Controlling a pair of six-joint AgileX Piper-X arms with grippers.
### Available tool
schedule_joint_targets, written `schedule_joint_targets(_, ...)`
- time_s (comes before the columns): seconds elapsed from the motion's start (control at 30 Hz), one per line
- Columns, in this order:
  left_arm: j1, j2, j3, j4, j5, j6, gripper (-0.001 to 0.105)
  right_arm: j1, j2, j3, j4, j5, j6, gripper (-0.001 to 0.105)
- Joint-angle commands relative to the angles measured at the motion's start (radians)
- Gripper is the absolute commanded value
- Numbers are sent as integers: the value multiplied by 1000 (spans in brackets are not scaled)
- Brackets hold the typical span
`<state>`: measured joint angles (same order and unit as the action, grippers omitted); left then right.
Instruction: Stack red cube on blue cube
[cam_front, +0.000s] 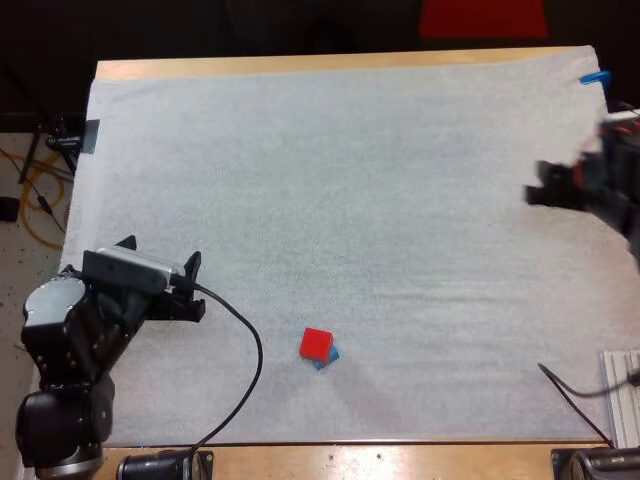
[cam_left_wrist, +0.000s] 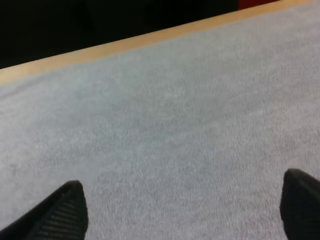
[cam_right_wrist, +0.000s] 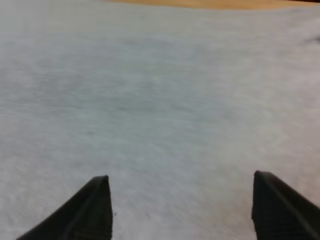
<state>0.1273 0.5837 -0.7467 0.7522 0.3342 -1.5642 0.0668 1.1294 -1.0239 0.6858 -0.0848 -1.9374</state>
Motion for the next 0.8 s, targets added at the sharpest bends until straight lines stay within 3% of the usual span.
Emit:
schedule_joint_targets(0.0,-1,-12,-14,-2,-2,-12,76,-30,-61,19,24,-10,-30,58)
schedule_joint_targets(0.37,-43,-253,-15,42,-7,-25,76,-62,-482,191,115,-8,-34,58)
schedule_joint_targets(0.77,-43,-589,26,182,-17,-25,76,-62,-964,395,171,-10,56,58)
